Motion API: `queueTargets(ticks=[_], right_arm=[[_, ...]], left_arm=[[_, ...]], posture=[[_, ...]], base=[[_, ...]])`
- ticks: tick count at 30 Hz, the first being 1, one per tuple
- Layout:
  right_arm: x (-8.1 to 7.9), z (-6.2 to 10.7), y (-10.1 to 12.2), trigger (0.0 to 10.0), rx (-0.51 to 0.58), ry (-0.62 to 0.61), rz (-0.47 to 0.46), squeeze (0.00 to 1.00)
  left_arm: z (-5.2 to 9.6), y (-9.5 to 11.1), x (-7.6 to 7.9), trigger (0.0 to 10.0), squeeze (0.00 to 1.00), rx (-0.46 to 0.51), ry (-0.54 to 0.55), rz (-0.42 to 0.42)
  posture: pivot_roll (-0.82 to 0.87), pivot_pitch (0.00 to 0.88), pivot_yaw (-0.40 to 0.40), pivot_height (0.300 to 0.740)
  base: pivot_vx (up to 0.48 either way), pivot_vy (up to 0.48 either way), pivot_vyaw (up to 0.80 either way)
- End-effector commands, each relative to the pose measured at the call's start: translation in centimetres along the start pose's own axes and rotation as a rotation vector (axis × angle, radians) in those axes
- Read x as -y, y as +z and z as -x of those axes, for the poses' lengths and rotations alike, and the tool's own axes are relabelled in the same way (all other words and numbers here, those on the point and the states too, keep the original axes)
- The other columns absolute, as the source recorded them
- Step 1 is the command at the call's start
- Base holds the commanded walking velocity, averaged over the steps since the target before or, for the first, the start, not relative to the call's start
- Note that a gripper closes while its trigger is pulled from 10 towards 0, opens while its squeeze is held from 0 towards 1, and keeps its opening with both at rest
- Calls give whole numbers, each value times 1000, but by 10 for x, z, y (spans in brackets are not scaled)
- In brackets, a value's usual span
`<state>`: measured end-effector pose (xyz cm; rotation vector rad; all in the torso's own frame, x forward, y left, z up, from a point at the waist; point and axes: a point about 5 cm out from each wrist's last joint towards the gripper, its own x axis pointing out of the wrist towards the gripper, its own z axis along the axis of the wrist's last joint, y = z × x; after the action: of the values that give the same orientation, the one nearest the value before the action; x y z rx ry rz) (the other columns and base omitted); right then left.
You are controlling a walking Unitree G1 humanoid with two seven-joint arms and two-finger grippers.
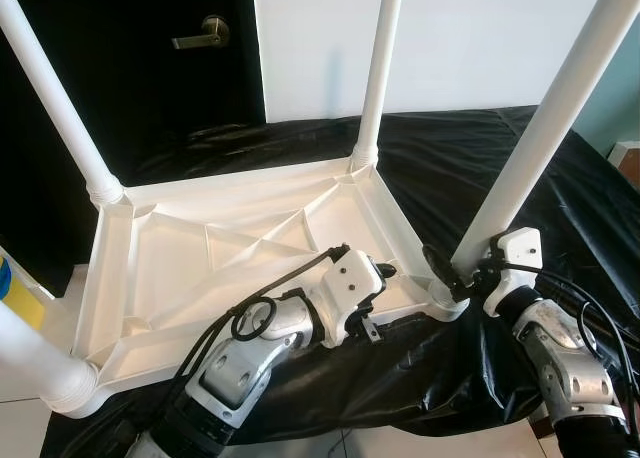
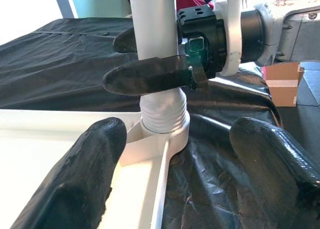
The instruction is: Building children table
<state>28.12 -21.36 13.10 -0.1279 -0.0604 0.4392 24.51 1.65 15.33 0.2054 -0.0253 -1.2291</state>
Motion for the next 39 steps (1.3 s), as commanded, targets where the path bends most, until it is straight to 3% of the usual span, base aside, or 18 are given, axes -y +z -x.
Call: queueTargets(ticks=[1, 13, 14, 15, 16, 31, 39], right_arm=[[-1, -1, -6, 0, -30, 38, -2, 0], [2, 6, -18, 0, -65, 72, -13, 0], [3, 8, -20, 2706, -69, 62, -21, 0], [3, 8, -20, 2706, -69, 62, -21, 0], [3, 10, -21, 10000, -71, 47, -36, 0], [-9, 8, -17, 10000, -34, -221, -63, 0], [-27, 7, -18, 10000, -57, -500, -98, 0]], left_arm=[[-1, 1, 0, 10000, 0, 4, -19, -13], [0, 1, 1, 10000, 0, 5, -21, -10], [0, 1, 1, 10000, 0, 5, -24, -10], [0, 1, 1, 10000, 0, 5, -24, -10], [0, 1, 2, 10000, 0, 5, -26, -9], [1, 0, 5, 10000, 0, 1, -34, 0], [2, -1, 6, 10000, 0, -3, -34, 0]], posture=[[-37, 0, -15, 740], [-41, 0, -12, 740], [-44, 0, -9, 740], [-44, 0, -9, 740], [-45, 0, -8, 740], [-41, 0, -15, 740], [-35, 0, -20, 740]], base=[[0, 0, 0], [0, 0, 0], [0, 0, 0], [0, 0, 0], [0, 0, 0], [0, 0, 0], [0, 0, 0]])
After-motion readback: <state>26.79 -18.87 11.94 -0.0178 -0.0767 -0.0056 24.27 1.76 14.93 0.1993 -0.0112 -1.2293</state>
